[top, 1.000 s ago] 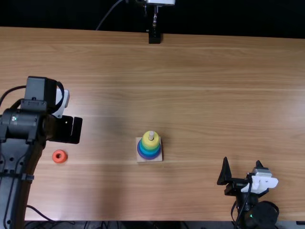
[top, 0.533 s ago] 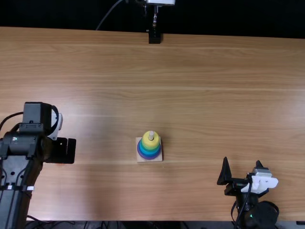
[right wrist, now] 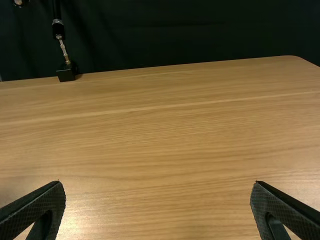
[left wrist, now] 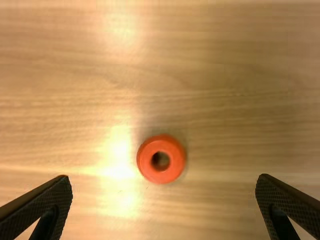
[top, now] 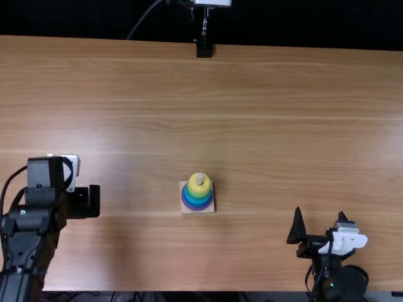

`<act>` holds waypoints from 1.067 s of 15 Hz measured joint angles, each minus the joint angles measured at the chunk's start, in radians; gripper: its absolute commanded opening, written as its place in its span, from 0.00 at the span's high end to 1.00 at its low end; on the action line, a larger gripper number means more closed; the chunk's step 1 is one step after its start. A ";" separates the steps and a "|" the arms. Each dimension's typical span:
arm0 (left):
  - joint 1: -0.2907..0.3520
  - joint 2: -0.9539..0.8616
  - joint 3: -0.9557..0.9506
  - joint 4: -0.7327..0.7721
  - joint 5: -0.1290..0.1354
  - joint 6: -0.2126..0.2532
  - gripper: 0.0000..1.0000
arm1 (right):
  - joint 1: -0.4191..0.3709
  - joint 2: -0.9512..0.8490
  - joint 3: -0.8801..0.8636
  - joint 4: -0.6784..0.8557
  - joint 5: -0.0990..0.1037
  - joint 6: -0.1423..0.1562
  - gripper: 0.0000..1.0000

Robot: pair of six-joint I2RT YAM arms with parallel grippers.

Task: Build the Hanoi tower: stack the rings onto the peg from bottom to top in this color order: purple, dark blue, light blue, dark green, light green, yellow, orange.

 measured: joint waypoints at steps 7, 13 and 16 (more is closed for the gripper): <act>0.048 -0.007 -0.097 0.027 0.037 0.000 0.00 | 0.000 0.000 0.000 0.000 0.000 0.000 0.00; 0.054 0.204 -0.079 0.017 0.099 0.001 0.00 | 0.000 0.000 0.000 0.000 0.000 0.000 0.00; 0.054 0.233 -0.040 0.023 0.100 0.001 0.00 | 0.000 0.000 0.000 0.000 0.000 0.000 0.00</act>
